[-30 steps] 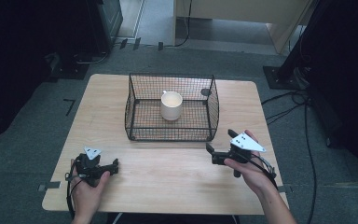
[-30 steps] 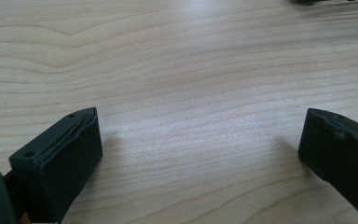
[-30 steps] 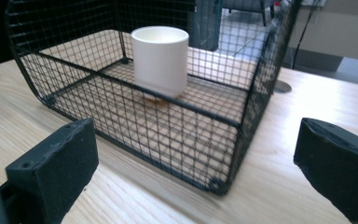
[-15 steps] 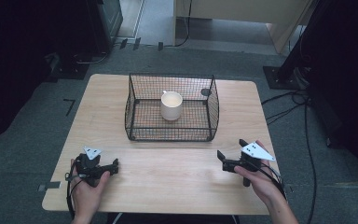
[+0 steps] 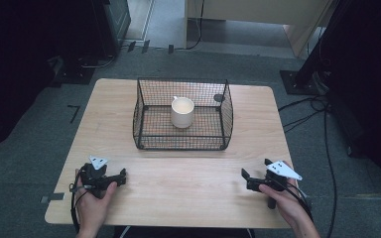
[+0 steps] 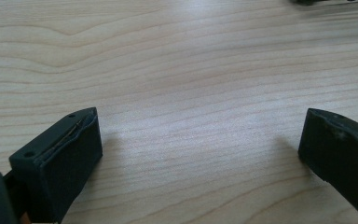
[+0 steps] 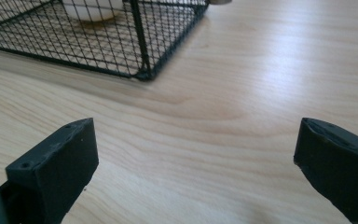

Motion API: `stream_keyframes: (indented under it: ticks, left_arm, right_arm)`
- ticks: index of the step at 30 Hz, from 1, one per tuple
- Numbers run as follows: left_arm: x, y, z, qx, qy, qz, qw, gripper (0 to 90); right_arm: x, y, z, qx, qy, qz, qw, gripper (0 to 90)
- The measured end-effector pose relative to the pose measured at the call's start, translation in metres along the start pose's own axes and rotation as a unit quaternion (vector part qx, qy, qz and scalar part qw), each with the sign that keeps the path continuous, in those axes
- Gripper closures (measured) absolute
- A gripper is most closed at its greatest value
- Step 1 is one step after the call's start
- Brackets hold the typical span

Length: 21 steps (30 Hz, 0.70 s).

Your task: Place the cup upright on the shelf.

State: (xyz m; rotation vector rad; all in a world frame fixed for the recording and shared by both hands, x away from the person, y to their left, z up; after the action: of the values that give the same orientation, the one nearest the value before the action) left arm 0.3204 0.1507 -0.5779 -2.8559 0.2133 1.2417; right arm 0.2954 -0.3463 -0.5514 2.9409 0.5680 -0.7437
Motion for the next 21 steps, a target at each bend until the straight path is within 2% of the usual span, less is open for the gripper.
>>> stream_keyframes:
  ticks: [3,12,17,20,21]
  left_arm:
    - [0.000,0.000,0.000,0.000,0.000,0.000,1.0000,0.0]
    - [0.000,0.000,0.000,0.000,0.000,0.000,1.0000,0.0]
    - [0.000,0.000,0.000,0.000,0.000,0.000,1.0000,0.0]
    - [0.000,0.000,0.000,0.000,0.000,0.000,1.0000,0.0]
    - [0.000,0.000,0.000,0.000,0.000,0.000,1.0000,0.0]
  right_arm:
    - [-0.004,0.006,0.005,0.006,-0.007,0.008,0.9999,0.0]
    - [-0.015,0.026,0.023,0.027,-0.048,0.029,0.9981,0.0]
    - [-0.021,0.038,0.036,0.044,-0.099,0.049,0.9929,2.4]
    - [-0.022,0.043,0.042,0.051,-0.120,0.055,0.9899,3.7]
    - [-0.023,0.043,0.042,0.050,-0.121,0.056,0.9898,3.7]
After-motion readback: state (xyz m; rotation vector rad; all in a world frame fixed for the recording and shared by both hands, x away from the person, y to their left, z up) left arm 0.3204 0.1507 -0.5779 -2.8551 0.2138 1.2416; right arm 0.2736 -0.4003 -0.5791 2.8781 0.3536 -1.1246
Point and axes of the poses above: each handheld gripper's, and its own axes: x roughly forward along the jaws, z roughly out of its underside, y roughly to its right, the point moved 8 cm from there along x, roughly forward along the jaws, and after that the axes turned 4 degrees about -x, right-handed, at the moved point
